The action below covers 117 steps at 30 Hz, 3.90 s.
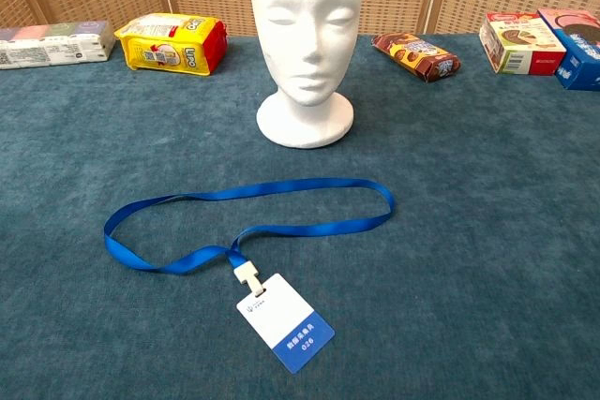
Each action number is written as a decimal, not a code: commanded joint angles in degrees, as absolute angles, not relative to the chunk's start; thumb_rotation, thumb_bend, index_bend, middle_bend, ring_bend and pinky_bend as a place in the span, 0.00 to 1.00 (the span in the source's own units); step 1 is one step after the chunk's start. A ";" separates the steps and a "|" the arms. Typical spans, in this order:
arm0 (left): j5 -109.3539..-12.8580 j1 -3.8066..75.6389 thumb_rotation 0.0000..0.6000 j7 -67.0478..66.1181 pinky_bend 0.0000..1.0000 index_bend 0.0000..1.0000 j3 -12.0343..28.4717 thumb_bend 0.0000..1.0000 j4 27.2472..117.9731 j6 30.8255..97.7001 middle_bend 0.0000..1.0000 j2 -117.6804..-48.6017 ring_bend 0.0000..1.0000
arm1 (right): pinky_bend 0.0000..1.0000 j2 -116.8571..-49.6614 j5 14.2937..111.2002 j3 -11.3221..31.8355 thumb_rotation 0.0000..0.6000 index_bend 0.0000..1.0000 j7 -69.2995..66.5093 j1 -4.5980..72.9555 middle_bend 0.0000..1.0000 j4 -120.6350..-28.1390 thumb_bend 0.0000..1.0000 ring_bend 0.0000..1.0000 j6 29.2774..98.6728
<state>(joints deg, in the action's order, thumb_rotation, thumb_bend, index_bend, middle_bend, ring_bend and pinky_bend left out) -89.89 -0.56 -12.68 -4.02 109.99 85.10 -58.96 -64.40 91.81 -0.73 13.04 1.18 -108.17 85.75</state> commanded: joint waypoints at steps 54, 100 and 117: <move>-84.36 9.11 1.00 -18.66 0.31 0.44 1.07 0.13 116.57 75.69 0.50 -55.06 0.44 | 1.00 -79.69 99.12 4.43 0.91 0.40 -0.64 34.63 0.94 -86.42 0.39 1.00 53.03; -84.25 10.00 1.00 -17.04 0.31 0.42 -0.39 0.13 113.76 75.38 0.50 -56.35 0.44 | 1.00 -91.46 91.07 3.84 1.00 0.42 9.32 45.61 0.95 -72.50 0.37 1.00 45.67; -84.82 10.14 1.00 -16.57 0.31 0.41 -0.39 0.13 113.58 75.96 0.50 -56.68 0.44 | 1.00 -91.69 90.28 2.37 1.00 0.50 10.66 45.69 0.95 -72.44 0.36 1.00 46.99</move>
<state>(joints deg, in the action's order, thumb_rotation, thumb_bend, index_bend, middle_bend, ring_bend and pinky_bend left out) -84.81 10.15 -16.57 -0.39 113.58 75.95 -56.68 -91.67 90.35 2.40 10.60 45.68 -72.41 46.98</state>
